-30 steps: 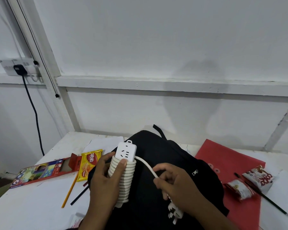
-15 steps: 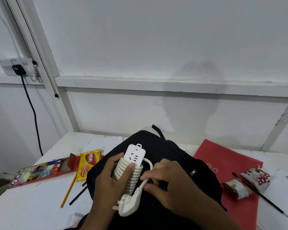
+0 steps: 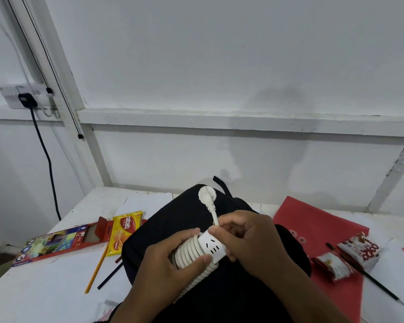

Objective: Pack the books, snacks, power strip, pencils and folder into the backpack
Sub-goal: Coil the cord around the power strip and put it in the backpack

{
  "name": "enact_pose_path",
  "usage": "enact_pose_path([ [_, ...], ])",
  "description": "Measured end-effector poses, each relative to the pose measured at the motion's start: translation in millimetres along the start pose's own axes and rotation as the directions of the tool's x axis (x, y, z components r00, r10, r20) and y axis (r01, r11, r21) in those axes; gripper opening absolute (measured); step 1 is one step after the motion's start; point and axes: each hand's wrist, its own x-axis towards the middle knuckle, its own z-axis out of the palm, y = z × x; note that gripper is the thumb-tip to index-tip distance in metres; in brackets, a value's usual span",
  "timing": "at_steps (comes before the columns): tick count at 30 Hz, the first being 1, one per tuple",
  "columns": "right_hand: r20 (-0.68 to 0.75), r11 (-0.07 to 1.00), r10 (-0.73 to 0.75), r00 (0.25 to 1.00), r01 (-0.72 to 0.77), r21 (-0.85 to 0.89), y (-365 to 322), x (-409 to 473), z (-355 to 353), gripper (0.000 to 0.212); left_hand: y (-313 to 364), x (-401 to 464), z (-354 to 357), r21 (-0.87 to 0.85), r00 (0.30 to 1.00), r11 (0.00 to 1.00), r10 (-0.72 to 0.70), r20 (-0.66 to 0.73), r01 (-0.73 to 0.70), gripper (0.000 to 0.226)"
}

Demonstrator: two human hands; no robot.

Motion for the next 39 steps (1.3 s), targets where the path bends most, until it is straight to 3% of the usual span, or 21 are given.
enact_pose_path([
  [2, -0.045, 0.994, -0.02, 0.999, 0.015, -0.106, 3, 1, 2, 0.013, 3, -1, 1, -0.002, 1.0, 1.0, 0.002, 0.024, -0.002, 0.049],
  [6, -0.112, 0.994, -0.006, 0.994, -0.007, -0.112, 14, -1, 4, 0.019, 5, -3, 2, -0.027, 0.998, 1.0, 0.002, 0.069, 0.0, 0.048],
  [9, -0.051, 0.983, -0.082, 0.995, 0.072, -0.171, 22, -3, 9, 0.016, 7, -4, 5, -0.053, 0.996, 0.998, -0.032, 0.089, 0.037, 0.045],
  [13, 0.068, 1.0, -0.015, 0.998, 0.014, 0.016, 30, -7, 15, 0.015, 13, -5, 6, -0.076, 0.991, 0.994, -0.064, 0.115, 0.073, 0.042],
  [16, 0.105, 0.986, -0.013, 0.994, -0.005, 0.168, 36, -10, 13, 0.014, 14, -6, 5, -0.116, 0.992, 0.989, -0.085, 0.095, 0.096, 0.054],
  [18, 0.113, 0.967, -0.034, 0.993, 0.004, 0.256, 38, -13, 12, 0.027, 13, -7, 5, -0.181, 0.99, 0.975, -0.113, 0.082, 0.126, 0.063],
  [28, 0.185, 0.931, 0.008, 0.983, -0.075, 0.357, 43, -20, 18, 0.049, 10, -6, 2, -0.348, 0.973, 0.91, -0.185, 0.14, 0.223, 0.072],
  [39, 0.043, 0.843, 0.214, 0.976, -0.207, 0.496, 40, -37, 60, 0.062, 17, -5, 10, -0.341, 0.974, 0.914, -0.227, 0.022, 0.22, 0.059],
])
